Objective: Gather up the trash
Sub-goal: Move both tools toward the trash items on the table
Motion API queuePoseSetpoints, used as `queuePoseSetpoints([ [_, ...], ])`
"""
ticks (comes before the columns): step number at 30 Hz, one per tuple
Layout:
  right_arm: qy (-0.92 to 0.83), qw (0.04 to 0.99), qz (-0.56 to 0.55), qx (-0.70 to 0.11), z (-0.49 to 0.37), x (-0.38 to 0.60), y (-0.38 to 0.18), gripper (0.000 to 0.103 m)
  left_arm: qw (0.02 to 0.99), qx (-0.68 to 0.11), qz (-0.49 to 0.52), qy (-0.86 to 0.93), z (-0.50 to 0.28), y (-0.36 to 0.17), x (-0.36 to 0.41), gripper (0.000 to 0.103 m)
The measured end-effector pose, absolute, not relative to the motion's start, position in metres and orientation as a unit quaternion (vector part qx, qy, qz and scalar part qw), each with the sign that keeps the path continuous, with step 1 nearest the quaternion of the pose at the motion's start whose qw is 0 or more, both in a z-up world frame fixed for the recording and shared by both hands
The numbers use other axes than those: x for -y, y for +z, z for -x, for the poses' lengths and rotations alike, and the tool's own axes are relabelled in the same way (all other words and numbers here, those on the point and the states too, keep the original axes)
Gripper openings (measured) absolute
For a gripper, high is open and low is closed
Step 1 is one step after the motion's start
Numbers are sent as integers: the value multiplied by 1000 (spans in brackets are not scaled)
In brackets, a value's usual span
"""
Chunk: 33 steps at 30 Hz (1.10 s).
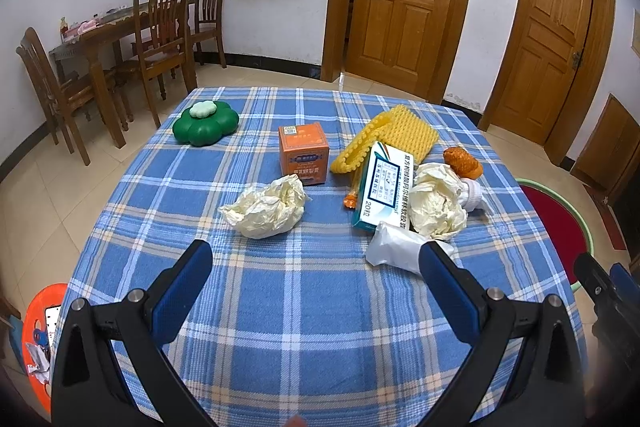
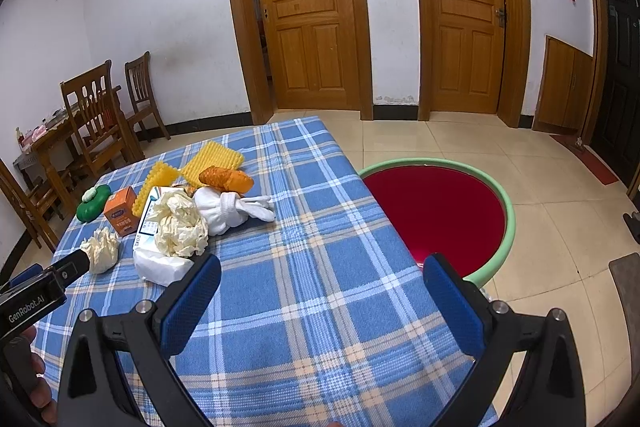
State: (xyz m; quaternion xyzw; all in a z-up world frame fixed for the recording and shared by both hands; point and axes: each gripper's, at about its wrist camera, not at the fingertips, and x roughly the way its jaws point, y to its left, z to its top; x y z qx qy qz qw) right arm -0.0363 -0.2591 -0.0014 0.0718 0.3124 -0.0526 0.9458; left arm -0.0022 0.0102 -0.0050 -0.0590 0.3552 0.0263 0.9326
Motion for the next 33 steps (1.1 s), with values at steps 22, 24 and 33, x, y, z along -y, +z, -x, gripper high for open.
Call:
queuePoseSetpoints([
  [22,-52,945,-72,-315,35,258,-2,103,932,-356,59,26,3,-5,-11,102],
  [24,-53,945,-71,-315,35,258,-2,103,932,-356,59,26,3,-5,-11,102],
  [33,-52,944,-72,-316,34,258,-2,103,932,-356,59,26,2,-5,-11,102],
])
